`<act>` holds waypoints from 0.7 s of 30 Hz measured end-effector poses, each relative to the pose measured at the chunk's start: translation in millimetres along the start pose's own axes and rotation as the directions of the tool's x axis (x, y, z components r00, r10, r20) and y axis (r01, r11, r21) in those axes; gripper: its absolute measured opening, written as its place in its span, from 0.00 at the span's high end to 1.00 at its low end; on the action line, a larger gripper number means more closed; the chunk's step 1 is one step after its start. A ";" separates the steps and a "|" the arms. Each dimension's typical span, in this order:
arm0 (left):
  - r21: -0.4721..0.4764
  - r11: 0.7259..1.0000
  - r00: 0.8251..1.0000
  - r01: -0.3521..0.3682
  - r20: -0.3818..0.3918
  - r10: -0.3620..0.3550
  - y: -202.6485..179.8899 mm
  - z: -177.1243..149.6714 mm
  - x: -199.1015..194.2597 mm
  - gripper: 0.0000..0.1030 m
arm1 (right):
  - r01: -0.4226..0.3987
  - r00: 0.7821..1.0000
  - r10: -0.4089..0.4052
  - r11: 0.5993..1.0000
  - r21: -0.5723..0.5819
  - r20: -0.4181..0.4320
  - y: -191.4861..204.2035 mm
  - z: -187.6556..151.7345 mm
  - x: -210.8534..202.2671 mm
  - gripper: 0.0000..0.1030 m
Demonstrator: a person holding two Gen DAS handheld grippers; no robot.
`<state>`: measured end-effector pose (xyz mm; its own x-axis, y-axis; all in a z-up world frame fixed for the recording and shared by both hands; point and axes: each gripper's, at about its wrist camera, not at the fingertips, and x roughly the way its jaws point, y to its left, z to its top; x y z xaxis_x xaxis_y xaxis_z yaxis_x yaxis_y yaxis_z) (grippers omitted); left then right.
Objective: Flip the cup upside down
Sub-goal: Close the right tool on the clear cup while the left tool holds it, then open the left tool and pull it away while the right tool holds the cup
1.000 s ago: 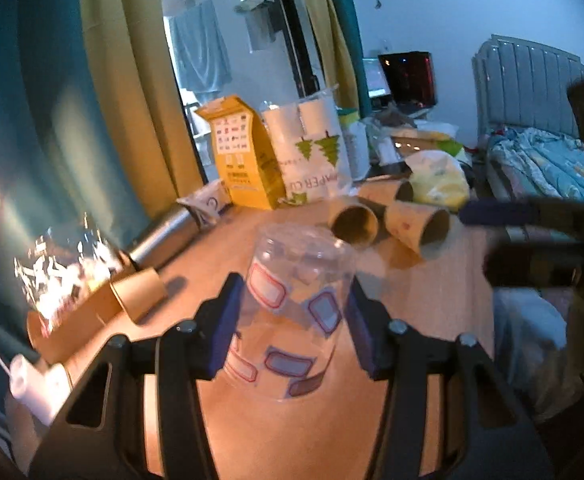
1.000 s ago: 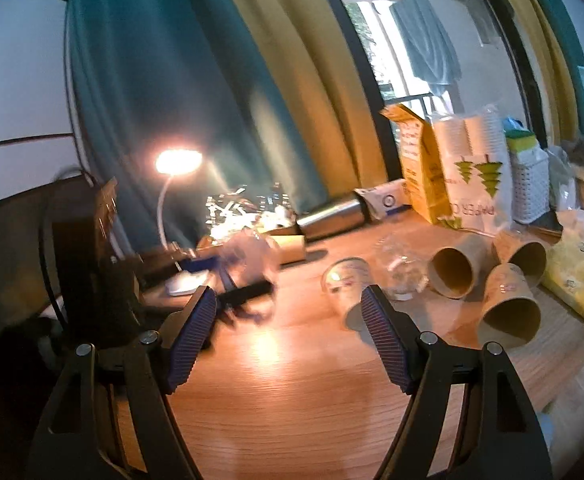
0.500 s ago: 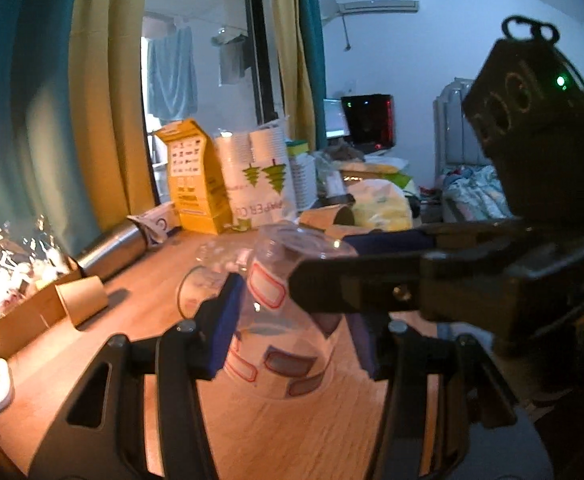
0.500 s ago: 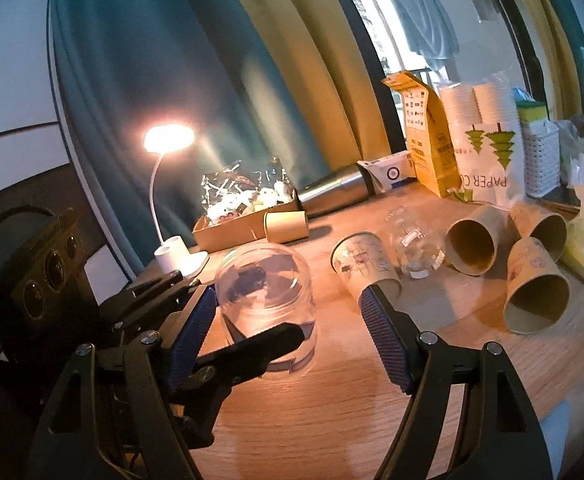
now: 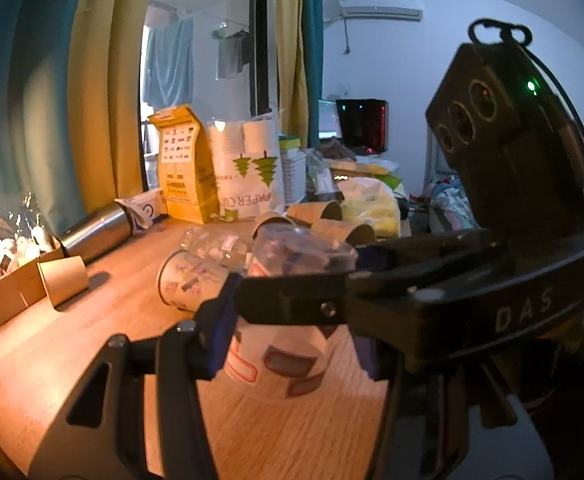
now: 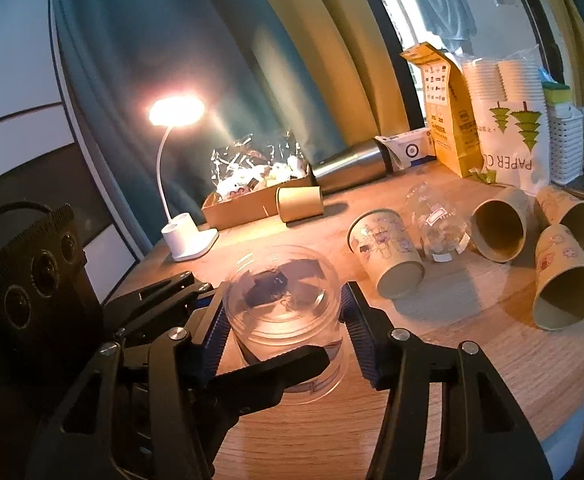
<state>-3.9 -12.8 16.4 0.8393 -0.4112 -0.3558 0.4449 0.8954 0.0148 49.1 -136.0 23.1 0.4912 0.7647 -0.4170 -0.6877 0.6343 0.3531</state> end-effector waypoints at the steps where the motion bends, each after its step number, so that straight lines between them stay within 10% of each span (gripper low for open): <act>1: -0.003 1.000 1.000 -0.003 0.001 0.003 0.8 0.8 -0.4 0.49 | -0.005 1.000 0.005 1.000 -0.003 0.002 0.4 0.4 0.3 0.45; 9: -0.039 0.999 1.000 -0.021 0.010 0.021 2.3 1.4 -2.4 0.20 | -0.010 1.000 0.010 1.000 -0.018 -0.007 3.5 7.0 6.3 0.46; 21: -0.185 0.977 0.992 -0.109 -0.084 0.095 20.0 -9.3 10.4 0.20 | 0.239 0.968 -0.236 0.971 -0.029 0.082 -34.4 39.0 -3.7 0.46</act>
<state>10.8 2.5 4.3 0.8486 -0.3084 -0.4298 0.2850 0.9510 -0.1197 91.7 -156.2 45.1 0.6817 0.5999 -0.4189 -0.5654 0.7953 0.2187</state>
